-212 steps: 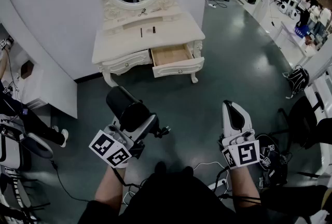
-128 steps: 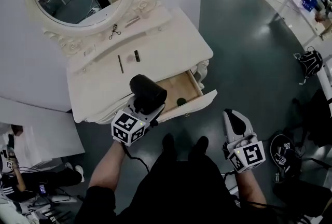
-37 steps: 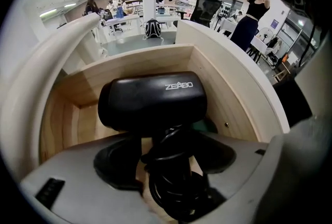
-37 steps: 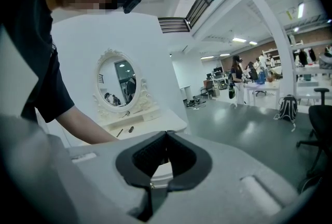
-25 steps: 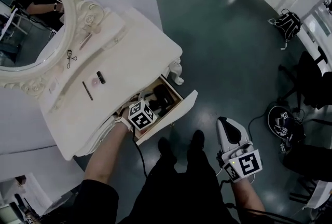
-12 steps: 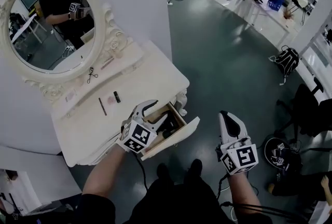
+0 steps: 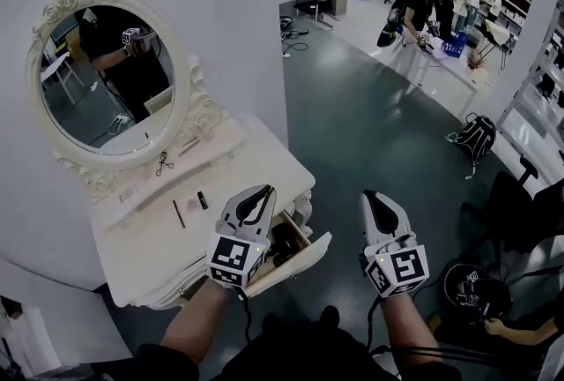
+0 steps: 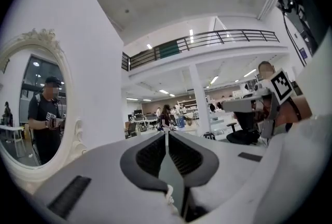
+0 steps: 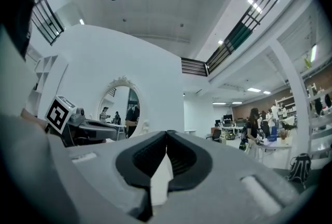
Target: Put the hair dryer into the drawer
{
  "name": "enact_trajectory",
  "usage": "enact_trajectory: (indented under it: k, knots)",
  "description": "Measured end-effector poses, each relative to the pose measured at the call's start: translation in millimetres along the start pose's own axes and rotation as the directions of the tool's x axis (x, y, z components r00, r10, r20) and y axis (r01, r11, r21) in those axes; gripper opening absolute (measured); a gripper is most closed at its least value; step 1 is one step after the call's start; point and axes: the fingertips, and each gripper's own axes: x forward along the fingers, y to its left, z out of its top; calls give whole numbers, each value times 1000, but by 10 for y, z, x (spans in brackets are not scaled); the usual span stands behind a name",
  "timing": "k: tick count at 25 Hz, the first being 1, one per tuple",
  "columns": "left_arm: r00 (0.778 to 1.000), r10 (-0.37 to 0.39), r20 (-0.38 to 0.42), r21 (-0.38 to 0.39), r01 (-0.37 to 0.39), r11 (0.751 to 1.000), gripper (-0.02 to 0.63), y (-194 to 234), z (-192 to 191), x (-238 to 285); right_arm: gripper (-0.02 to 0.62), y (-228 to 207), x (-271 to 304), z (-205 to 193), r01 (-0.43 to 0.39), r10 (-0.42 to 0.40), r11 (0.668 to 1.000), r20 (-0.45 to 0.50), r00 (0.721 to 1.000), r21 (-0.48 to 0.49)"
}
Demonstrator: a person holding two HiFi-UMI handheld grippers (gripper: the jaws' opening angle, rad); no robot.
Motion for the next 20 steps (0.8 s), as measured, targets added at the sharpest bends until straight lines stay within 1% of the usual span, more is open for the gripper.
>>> enact_trajectory:
  k: [3,5,10,13,17,20]
  knots:
    - [997,34,73,-61,-30,998,18,60,261,10,0,-34,-5,174,11,-10,1000,39,999,-28]
    - [994,50,101,-79,-42,996,18,91,388,22,0,-56,-16,268,20,-18,999,57,998,-42]
    - [984,69,167,-74,-58,996,18,89,632,41,0,-106,-30,476,44,-36,996,98,995,-72]
    - [977,76,199,-67,-64,996,18,83,749,62,0,-133,-1,575,45,-33,995,126,992,-93]
    - [975,74,210,-62,-62,996,18,79,799,63,0,-138,8,651,53,-36,991,141,989,-122]
    - [975,74,211,-63,-62,996,18,71,807,67,0,-168,-5,669,64,-46,991,144,989,-121]
